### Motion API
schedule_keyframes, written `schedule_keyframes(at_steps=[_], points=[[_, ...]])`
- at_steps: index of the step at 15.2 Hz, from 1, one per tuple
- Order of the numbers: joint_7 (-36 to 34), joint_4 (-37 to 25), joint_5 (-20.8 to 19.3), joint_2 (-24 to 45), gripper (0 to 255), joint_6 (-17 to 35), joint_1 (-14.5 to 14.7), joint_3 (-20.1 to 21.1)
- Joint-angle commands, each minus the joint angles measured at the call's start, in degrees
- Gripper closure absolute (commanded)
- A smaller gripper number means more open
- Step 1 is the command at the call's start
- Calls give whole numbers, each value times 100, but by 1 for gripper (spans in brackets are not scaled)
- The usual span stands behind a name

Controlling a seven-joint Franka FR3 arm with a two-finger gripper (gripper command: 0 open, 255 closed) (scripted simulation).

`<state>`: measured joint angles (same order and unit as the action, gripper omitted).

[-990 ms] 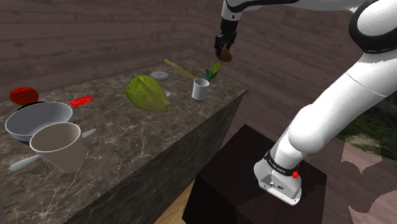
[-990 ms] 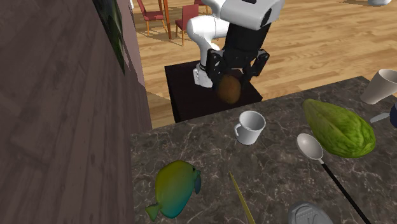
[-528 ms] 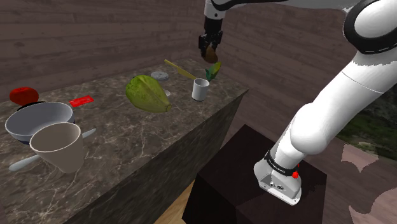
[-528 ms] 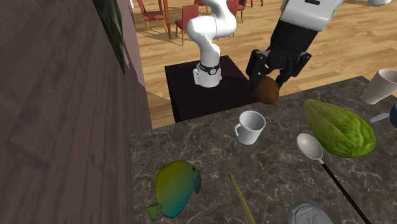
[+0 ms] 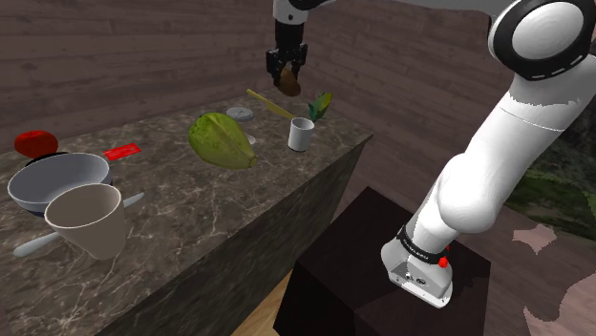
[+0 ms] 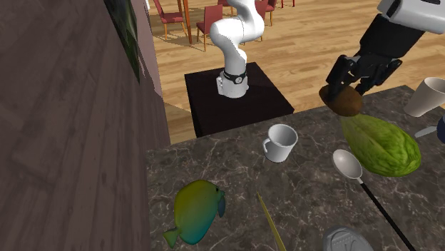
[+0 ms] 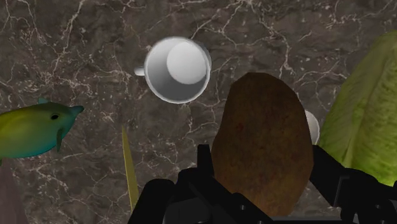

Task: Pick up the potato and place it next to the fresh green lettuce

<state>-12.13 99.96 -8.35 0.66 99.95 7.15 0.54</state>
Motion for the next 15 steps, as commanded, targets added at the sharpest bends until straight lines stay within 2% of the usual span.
schedule_keyframes(at_steps=[1, 15], points=[[-271, -232, -1, 181, 255, -89, 139, 136], [-410, 748, -44, 258, 255, 961, 128, 123]])
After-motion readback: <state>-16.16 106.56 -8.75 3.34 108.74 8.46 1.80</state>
